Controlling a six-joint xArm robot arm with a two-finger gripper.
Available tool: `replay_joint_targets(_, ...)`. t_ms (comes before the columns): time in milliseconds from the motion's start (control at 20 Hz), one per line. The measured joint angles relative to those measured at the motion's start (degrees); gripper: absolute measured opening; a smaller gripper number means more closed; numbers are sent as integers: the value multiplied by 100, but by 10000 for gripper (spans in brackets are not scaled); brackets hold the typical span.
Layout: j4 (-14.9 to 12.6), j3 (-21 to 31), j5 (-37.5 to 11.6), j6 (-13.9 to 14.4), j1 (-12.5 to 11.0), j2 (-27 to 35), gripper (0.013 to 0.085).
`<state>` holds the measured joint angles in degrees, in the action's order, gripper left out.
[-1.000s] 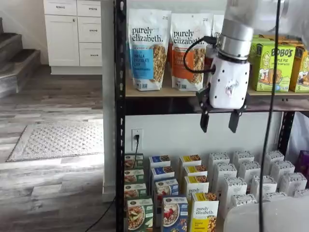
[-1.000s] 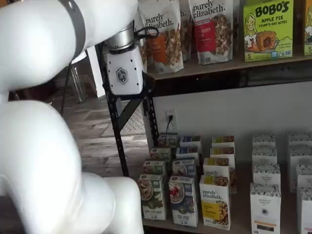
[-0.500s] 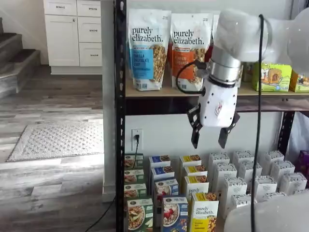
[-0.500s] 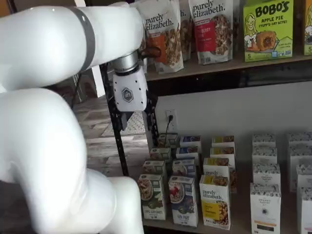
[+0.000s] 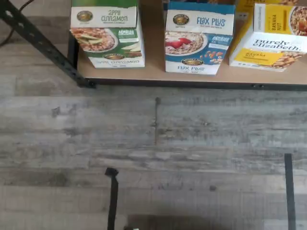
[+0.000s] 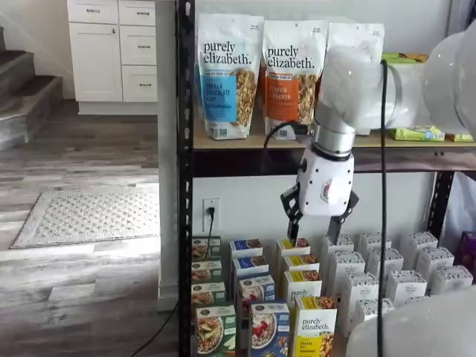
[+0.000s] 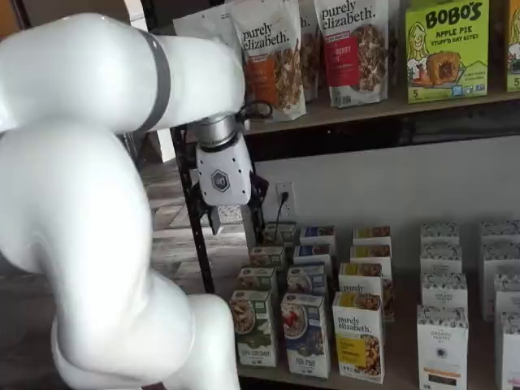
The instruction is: Pick up the blue and white box that is on the bottom shelf, the second box from the left
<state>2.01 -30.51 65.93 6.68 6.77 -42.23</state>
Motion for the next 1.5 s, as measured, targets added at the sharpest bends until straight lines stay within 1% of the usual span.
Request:
replay_joint_targets(200,-35,136,-453,23,20,240,850)
replay_joint_targets(300,-133,174,-656,110,65,375,850)
replay_joint_targets(500,-50,218,-1042,73,82,645,850)
replay_joint_targets(650,106,189,-1241,-78,25,925,850)
replay_joint_targets(750,155,185,-1388,-154,-16,1099,850)
replay_joint_targets(850,117,184,-1594,-183,-60,1298,850)
replay_joint_targets(1000,-84,151,-1931,-131,-130,1671,850)
replay_joint_targets(1100,-163,128,-2133,-132,-183,1910,850)
replay_joint_targets(1350,-58,57,-2723,-325,-283,2568,850)
replay_joint_targets(1500,-36,-40,-3015,-338,-269,2941,850)
